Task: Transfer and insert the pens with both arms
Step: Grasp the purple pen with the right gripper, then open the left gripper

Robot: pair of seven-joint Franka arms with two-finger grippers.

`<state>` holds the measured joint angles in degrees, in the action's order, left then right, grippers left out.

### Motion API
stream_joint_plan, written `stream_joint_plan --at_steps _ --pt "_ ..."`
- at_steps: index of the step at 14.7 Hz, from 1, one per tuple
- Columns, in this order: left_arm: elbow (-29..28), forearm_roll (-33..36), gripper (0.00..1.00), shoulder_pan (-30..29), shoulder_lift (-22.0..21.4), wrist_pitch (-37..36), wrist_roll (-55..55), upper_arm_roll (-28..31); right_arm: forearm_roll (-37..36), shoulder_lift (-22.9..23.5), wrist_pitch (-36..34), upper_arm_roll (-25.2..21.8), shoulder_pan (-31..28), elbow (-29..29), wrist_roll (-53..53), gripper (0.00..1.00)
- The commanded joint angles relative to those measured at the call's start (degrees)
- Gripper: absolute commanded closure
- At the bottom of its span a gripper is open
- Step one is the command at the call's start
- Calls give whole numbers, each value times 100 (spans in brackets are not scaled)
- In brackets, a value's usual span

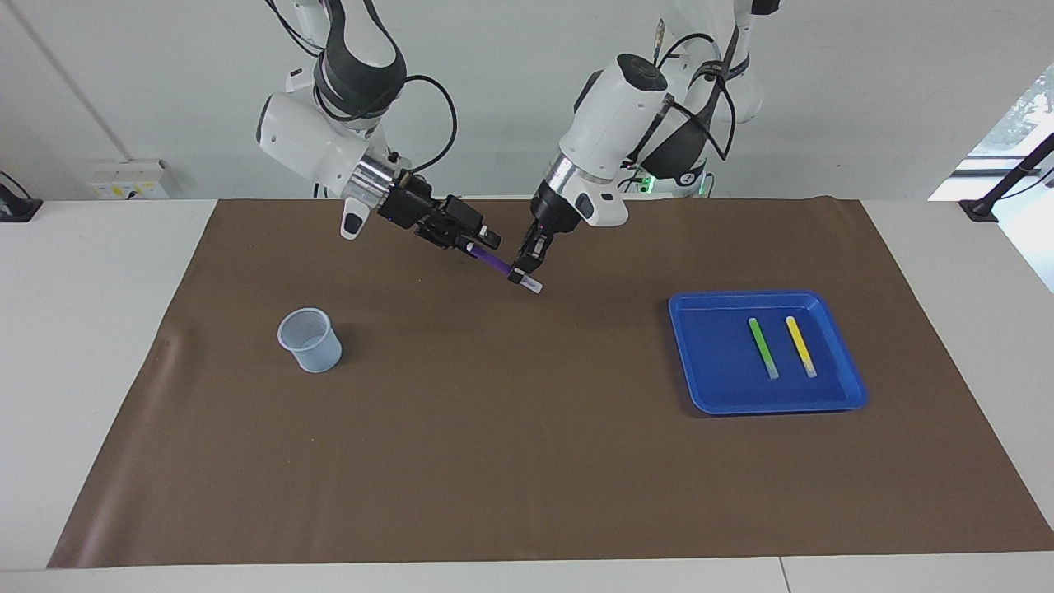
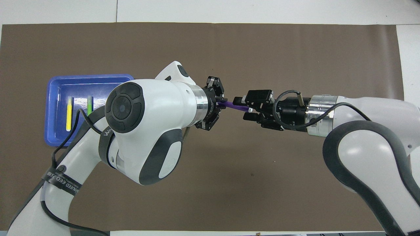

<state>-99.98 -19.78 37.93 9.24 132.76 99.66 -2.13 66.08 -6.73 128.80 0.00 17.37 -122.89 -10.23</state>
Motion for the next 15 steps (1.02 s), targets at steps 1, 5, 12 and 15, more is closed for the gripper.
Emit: stream_joint_plan --at_steps 1,5,12,15 --pt "-92 -96 100 82 -72 -13 -52 81 37 40 -22 35 -75 63 109 35" --pt "-153 -96 100 82 -81 -14 -70 81 37 84 13 26 -84 151 109 49" --pt "-154 -96 100 82 -90 -22 -70 81 37 119 84 26 -93 177 109 49" --pt "-154 -96 100 82 -90 -14 -70 81 54 119 75 26 -84 177 135 100"
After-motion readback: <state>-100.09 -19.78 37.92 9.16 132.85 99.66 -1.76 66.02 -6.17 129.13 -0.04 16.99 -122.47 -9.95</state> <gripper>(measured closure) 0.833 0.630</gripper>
